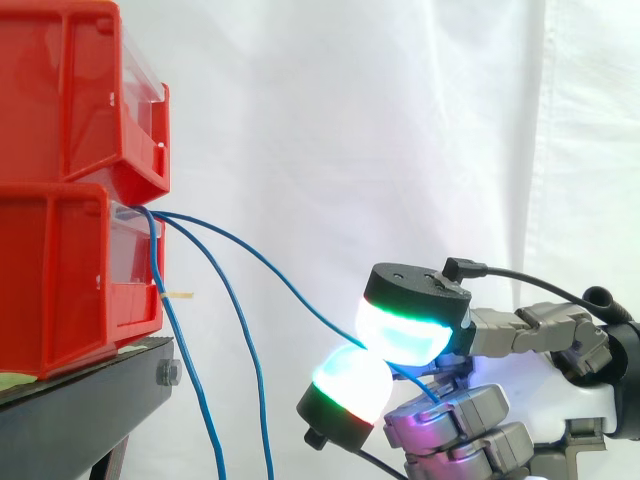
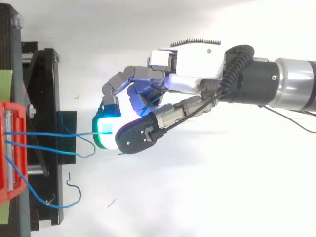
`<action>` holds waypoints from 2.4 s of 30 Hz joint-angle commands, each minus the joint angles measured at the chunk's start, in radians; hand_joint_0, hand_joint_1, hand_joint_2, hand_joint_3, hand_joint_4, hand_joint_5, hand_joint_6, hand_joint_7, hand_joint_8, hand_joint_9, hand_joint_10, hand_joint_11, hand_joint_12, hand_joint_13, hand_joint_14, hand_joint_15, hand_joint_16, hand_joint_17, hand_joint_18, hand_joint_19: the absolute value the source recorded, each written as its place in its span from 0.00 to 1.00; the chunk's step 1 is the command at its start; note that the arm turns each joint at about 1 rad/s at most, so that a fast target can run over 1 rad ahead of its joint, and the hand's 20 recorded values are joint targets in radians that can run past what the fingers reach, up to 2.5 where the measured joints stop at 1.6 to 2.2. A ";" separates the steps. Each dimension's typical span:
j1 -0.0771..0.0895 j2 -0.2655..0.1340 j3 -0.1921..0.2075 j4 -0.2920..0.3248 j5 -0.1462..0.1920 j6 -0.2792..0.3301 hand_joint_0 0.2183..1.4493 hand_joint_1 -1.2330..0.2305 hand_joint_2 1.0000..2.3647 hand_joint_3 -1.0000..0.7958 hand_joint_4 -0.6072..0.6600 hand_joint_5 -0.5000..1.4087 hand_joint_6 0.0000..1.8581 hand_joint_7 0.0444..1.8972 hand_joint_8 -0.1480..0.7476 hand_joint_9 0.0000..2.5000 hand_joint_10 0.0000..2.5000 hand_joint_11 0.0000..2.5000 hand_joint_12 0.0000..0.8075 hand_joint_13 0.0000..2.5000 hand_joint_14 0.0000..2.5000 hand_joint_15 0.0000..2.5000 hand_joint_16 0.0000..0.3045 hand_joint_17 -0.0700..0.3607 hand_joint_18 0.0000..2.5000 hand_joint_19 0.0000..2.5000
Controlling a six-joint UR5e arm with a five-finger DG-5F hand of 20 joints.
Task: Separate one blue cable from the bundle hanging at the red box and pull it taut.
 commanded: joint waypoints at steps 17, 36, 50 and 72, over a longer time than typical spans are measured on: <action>0.000 0.000 0.000 0.000 0.002 -0.014 0.39 0.31 0.01 0.50 0.31 0.17 0.50 0.58 0.58 0.21 1.00 0.49 0.50 0.28 1.00 0.54 0.15 0.40 0.54 0.50; 0.000 0.000 0.000 0.000 0.002 -0.014 0.39 0.31 0.01 0.51 0.32 0.18 0.50 0.58 0.58 0.22 1.00 0.51 0.50 0.29 1.00 0.56 0.15 0.41 0.56 0.50; 0.000 0.000 0.000 0.000 0.002 -0.014 0.39 0.31 0.01 0.51 0.33 0.18 0.50 0.59 0.58 0.22 1.00 0.51 0.51 0.29 1.00 0.56 0.15 0.41 0.55 0.51; 0.001 0.000 0.000 0.000 0.002 -0.014 0.39 0.31 0.01 0.51 0.33 0.18 0.50 0.59 0.57 0.22 1.00 0.52 0.51 0.29 1.00 0.56 0.15 0.41 0.56 0.52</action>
